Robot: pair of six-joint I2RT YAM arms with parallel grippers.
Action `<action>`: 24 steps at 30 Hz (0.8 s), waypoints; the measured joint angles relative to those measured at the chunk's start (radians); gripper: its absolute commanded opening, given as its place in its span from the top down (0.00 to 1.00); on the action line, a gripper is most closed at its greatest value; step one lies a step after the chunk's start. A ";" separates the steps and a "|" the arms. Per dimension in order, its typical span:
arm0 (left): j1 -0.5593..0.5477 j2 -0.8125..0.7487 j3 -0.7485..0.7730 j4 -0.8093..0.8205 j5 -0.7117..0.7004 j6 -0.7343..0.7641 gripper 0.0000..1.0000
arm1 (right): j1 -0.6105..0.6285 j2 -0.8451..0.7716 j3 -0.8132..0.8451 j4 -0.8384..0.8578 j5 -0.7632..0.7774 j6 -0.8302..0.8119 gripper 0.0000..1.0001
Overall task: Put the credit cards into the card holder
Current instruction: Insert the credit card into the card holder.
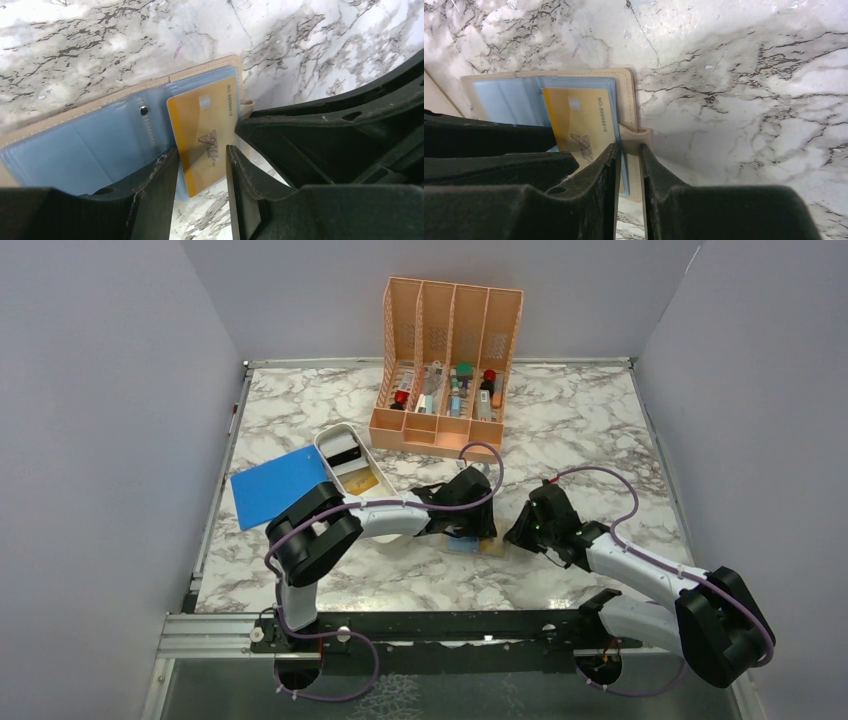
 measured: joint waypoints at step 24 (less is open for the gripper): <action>-0.006 0.014 -0.007 0.075 0.046 -0.021 0.59 | 0.000 -0.058 0.040 -0.144 0.078 0.000 0.61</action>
